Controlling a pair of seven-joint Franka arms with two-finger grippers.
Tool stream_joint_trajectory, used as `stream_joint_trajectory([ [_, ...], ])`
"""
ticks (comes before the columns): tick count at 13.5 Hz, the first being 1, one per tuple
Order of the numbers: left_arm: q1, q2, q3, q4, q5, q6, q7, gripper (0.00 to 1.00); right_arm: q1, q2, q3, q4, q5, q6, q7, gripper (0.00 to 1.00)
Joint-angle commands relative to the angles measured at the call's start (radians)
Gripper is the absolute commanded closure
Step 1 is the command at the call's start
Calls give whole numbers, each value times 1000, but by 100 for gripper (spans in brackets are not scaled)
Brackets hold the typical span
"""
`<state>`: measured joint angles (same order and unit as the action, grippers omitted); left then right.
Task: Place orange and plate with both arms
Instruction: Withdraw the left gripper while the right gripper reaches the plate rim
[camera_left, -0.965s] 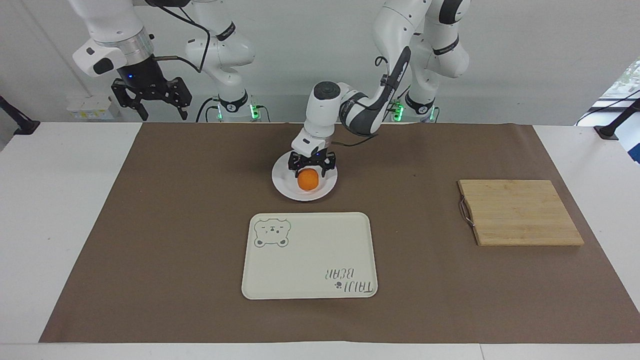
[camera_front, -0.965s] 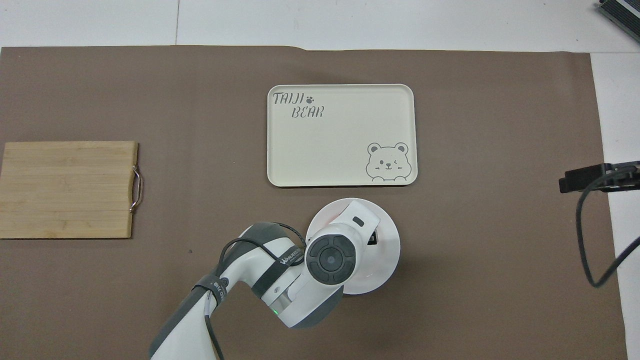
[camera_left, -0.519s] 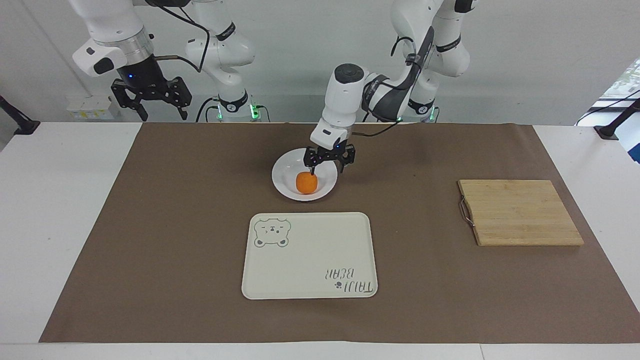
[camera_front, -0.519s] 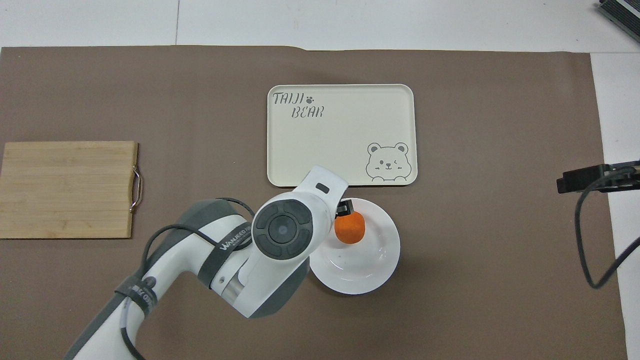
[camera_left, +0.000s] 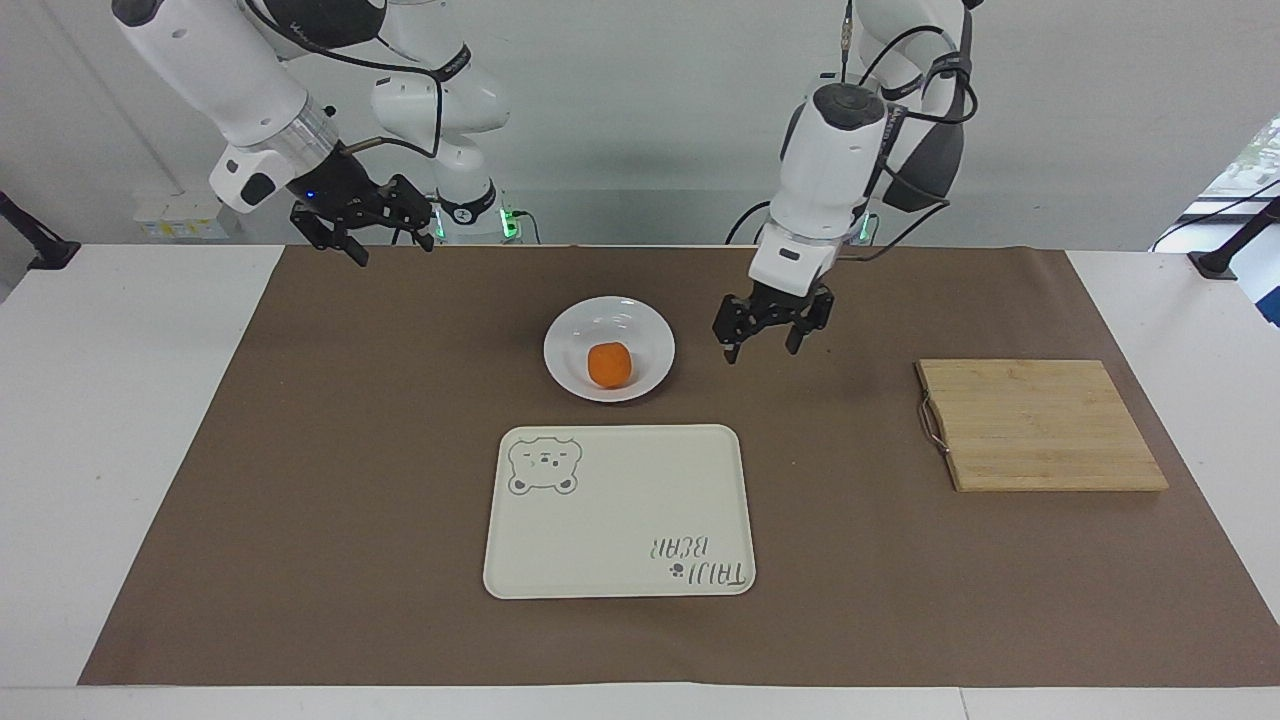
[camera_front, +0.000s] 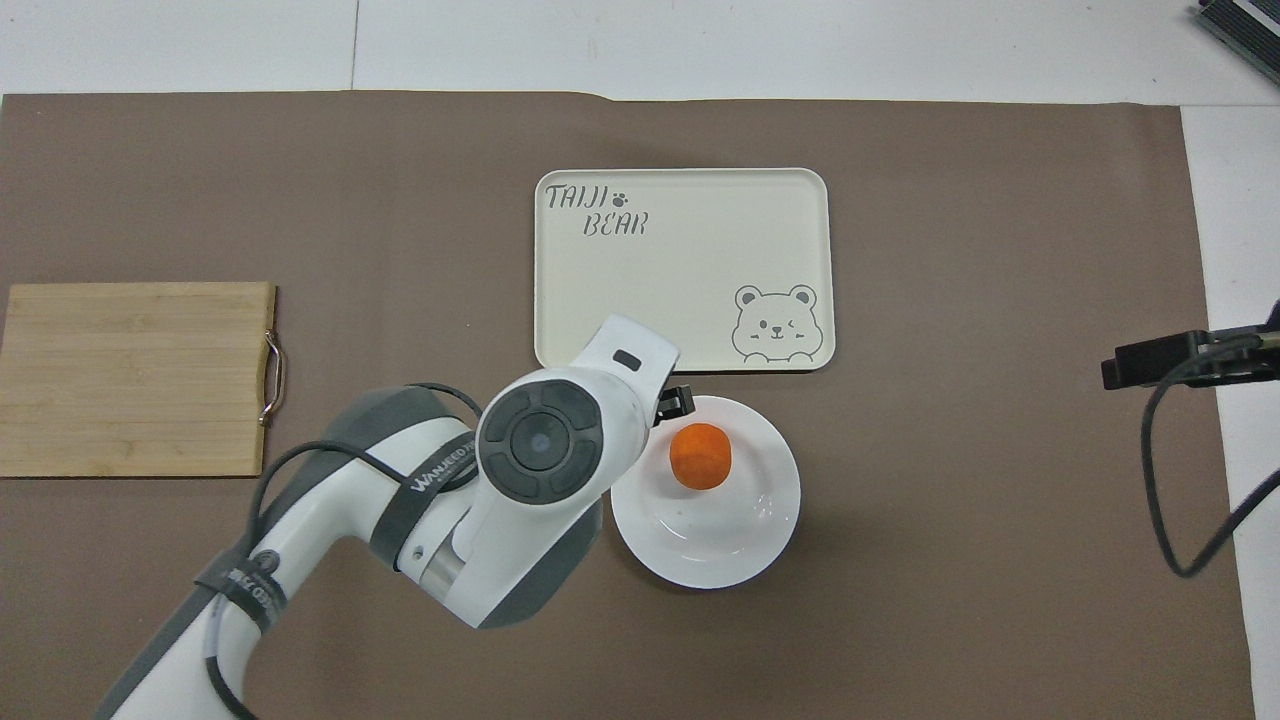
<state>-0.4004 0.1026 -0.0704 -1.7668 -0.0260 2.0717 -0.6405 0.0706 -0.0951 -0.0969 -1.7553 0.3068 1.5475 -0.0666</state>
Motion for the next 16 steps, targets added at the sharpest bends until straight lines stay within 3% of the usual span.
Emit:
stream_joint_trajectory([
  [1,101,5,-6,53,-14,-56,213,0,-44,-38,3,-131,105,48,-163,0],
  [4,204,6,-3,127,-9,-177,482,0,-55,-35,3,-274,236,147,-318,0],
  [7,300,2,-3,162,-2,-251,629,0,-49,-26,3,-392,372,218,-429,0],
  [11,392,-12,6,165,0,-315,676,0,-26,-28,5,-476,425,264,-444,0],
  [16,442,-105,20,164,-5,-445,690,0,0,32,6,-578,556,312,-553,0],
])
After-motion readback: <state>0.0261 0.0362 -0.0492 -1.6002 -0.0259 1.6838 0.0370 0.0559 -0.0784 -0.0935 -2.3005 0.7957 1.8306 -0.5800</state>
